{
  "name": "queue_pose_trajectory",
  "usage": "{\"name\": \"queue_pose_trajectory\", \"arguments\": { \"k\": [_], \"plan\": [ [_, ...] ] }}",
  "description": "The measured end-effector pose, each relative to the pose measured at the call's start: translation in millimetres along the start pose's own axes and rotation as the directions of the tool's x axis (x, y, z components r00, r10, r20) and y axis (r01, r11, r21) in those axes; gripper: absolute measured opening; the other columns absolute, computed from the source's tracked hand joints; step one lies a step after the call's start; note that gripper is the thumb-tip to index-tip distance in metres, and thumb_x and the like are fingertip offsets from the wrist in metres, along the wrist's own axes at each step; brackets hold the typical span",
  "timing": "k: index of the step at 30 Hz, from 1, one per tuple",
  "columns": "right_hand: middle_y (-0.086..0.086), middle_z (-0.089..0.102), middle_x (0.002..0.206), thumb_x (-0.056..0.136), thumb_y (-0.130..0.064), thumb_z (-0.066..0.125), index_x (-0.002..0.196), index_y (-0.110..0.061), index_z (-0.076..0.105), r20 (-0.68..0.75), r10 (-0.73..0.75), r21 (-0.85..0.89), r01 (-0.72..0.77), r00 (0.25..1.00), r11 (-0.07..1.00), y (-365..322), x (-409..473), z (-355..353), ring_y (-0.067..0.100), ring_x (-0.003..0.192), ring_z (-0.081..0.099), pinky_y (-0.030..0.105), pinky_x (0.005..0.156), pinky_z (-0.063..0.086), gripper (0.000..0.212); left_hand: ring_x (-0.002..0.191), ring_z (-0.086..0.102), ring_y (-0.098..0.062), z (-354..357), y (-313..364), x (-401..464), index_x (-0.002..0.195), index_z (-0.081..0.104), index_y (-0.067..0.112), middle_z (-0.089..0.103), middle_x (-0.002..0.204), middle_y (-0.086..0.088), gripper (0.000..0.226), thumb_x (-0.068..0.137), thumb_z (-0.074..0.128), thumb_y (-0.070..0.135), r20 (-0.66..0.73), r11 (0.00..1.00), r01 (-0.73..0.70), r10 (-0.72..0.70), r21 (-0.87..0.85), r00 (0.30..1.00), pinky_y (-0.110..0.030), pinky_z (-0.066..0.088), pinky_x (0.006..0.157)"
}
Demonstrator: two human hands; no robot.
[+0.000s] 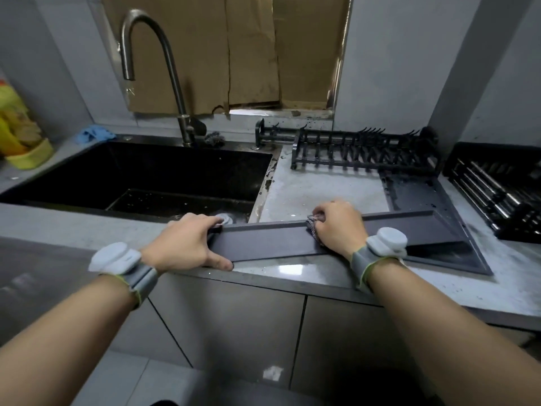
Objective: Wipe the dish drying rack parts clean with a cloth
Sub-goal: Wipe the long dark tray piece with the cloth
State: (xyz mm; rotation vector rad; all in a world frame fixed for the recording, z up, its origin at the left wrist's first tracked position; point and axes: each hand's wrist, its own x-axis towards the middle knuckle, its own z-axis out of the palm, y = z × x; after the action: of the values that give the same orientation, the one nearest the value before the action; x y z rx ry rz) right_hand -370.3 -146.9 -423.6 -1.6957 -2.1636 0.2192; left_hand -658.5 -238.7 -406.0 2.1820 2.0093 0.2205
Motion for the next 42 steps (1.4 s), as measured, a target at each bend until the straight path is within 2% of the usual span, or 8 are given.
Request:
{"name": "queue_pose_trajectory", "arguments": {
  "k": [6,10,18,23,26,31,38,42],
  "plan": [
    [0.009,0.056,0.117,0.091,-0.018,0.057,0.112,-0.015,0.071,0.037,-0.193,0.108,0.188,0.98,0.976,-96.8,-2.9,53.3,0.034,0.115,0.048,0.034,0.096,0.044,0.026,0.128,0.045,-0.017,0.5,8.0,-3.0,0.142,0.045,0.031,0.057,0.131,0.009,0.105,0.054,0.08,0.075,0.005,1.0,0.028,-0.028,-0.001,1.0,-0.045,0.039,0.105],
    [0.007,0.061,0.115,0.092,-0.019,0.057,0.114,-0.019,0.071,0.066,-0.303,0.207,0.284,0.951,0.936,-104.3,-9.1,45.5,0.03,0.113,0.052,0.032,0.095,0.043,0.027,0.128,0.047,-0.021,-2.9,11.8,-7.5,0.142,0.045,0.026,0.057,0.132,0.004,0.103,0.057,0.083,0.07,0.003,0.999,0.041,-0.041,-0.028,0.999,-0.045,0.04,0.106],
    [-0.002,0.058,0.101,0.087,-0.015,0.065,0.101,-0.022,0.063,-0.158,-0.028,0.294,0.075,0.987,0.953,-27.3,-37.9,-13.3,0.017,0.095,0.053,0.027,0.079,0.035,0.016,0.141,0.022,-0.013,5.6,-16.7,-34.3,0.155,0.026,0.027,0.035,0.15,0.008,0.121,0.058,0.072,0.083,-0.11,0.996,0.026,-0.035,-0.083,0.993,-0.037,0.027,0.118],
    [-0.006,0.053,0.101,0.09,-0.021,0.066,0.1,-0.023,0.063,-0.128,-0.142,0.3,0.174,0.982,0.938,-58.7,-61.5,10.6,0.01,0.092,0.05,0.015,0.072,0.036,0.01,0.125,0.046,-0.022,3.1,-49.7,-59.3,0.147,0.04,0.028,0.05,0.133,-0.002,0.1,0.064,0.079,0.069,-0.152,0.976,0.184,-0.201,-0.117,0.968,-0.039,0.043,0.104],
    [0.0,0.053,0.103,0.088,-0.019,0.065,0.099,-0.02,0.065,-0.128,-0.22,0.273,0.248,0.967,0.929,-92.7,-66.7,48.6,0.018,0.1,0.046,0.029,0.082,0.04,0.011,0.108,0.059,-0.021,4.2,-44.9,-59.8,0.135,0.053,0.027,0.062,0.113,0.0,0.079,0.068,0.084,0.056,-0.208,0.971,0.179,-0.21,-0.158,0.955,-0.037,0.049,0.093],
    [0.0,0.054,0.109,0.09,-0.018,0.061,0.105,-0.02,0.065,-0.062,-0.348,0.328,0.348,0.935,0.878,-140.1,-67.2,68.6,0.017,0.106,0.043,0.02,0.081,0.031,0.016,0.1,0.058,-0.016,5.0,-38.5,-55.5,0.137,0.052,0.023,0.054,0.114,0.002,0.079,0.07,0.086,0.048,-0.204,0.967,0.198,-0.228,-0.16,0.952,-0.033,0.05,0.092],
    [0.006,0.063,0.11,0.085,-0.016,0.062,0.1,-0.024,0.07,-0.092,-0.063,0.333,0.09,0.994,0.939,-115.1,-5.4,35.7,0.025,0.107,0.057,0.03,0.088,0.041,0.019,0.121,0.039,-0.016,-0.3,-51.2,-57.8,0.133,0.056,0.027,0.046,0.123,0.005,0.078,0.068,0.08,0.062,-0.245,0.967,0.215,-0.244,-0.14,0.938,-0.032,0.04,0.1],
    [0.01,0.061,0.116,0.087,-0.018,0.059,0.105,-0.021,0.071,-0.045,-0.055,0.236,0.064,0.997,0.97,-119.9,6.4,46.1,0.032,0.111,0.056,0.033,0.09,0.043,0.022,0.115,0.056,-0.02,-3.2,-64.4,-61.9,0.134,0.054,0.021,0.058,0.126,-0.004,0.076,0.072,0.082,0.055,-0.202,0.903,0.331,-0.391,-0.274,0.898,-0.036,0.047,0.097]
  ]
}}
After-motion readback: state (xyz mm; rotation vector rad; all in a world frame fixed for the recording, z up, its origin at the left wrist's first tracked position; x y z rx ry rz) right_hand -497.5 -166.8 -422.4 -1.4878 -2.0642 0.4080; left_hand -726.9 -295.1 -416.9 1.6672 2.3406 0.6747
